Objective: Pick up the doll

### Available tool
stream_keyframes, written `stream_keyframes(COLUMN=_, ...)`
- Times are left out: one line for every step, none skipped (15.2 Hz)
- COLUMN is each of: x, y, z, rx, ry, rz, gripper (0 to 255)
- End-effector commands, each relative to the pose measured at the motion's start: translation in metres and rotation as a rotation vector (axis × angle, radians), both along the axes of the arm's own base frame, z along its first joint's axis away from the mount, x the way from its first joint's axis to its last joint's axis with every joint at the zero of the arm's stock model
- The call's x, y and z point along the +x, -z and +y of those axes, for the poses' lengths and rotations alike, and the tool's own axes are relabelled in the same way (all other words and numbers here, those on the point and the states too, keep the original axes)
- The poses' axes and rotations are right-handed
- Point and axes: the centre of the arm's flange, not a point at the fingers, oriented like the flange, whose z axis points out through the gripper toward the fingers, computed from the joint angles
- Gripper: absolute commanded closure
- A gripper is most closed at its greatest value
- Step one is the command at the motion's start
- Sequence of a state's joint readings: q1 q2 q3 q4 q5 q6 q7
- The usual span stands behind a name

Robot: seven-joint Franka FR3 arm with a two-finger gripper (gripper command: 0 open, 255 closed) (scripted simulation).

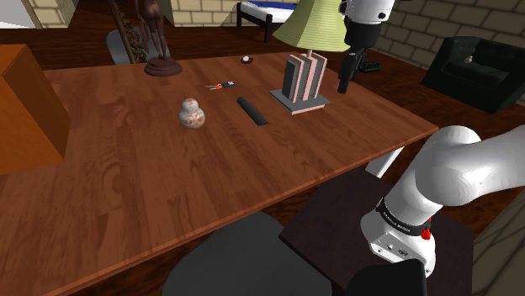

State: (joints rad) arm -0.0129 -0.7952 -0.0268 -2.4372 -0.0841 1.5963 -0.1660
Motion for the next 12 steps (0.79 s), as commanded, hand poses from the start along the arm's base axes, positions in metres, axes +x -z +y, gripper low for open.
stream_keyframes(x=0.000, y=0.000, z=0.000, rx=0.000, ry=0.000, rz=0.000, gripper=0)
stream_keyframes(x=0.009, y=0.002, z=0.010, rx=-0.003, ry=0.003, rz=-0.003, gripper=0)
stream_keyframes(x=0.017, y=0.003, z=0.020, rx=-0.006, ry=0.007, rz=-0.006, gripper=0)
stream_keyframes(x=0.026, y=0.005, z=0.029, rx=-0.009, ry=0.010, rz=-0.010, gripper=0)
stream_keyframes(x=0.035, y=0.007, z=0.039, rx=-0.012, ry=0.014, rz=-0.013, gripper=0)
stream_keyframes(x=0.044, y=0.008, z=0.049, rx=-0.015, ry=0.017, rz=-0.016, gripper=0)
stream_keyframes(x=0.053, y=0.010, z=0.058, rx=-0.018, ry=0.020, rz=-0.019, gripper=0)
stream_keyframes(x=0.062, y=0.012, z=0.068, rx=-0.021, ry=0.024, rz=-0.022, gripper=0)
stream_keyframes(x=0.071, y=0.013, z=0.078, rx=-0.024, ry=0.027, rz=-0.025, gripper=0)
stream_keyframes(x=0.080, y=0.015, z=0.087, rx=-0.027, ry=0.030, rz=-0.029, gripper=0)
stream_keyframes(x=0.089, y=0.016, z=0.097, rx=-0.030, ry=0.034, rz=-0.032, gripper=0)
stream_keyframes(x=0.098, y=0.018, z=0.106, rx=-0.033, ry=0.037, rz=-0.035, gripper=0)
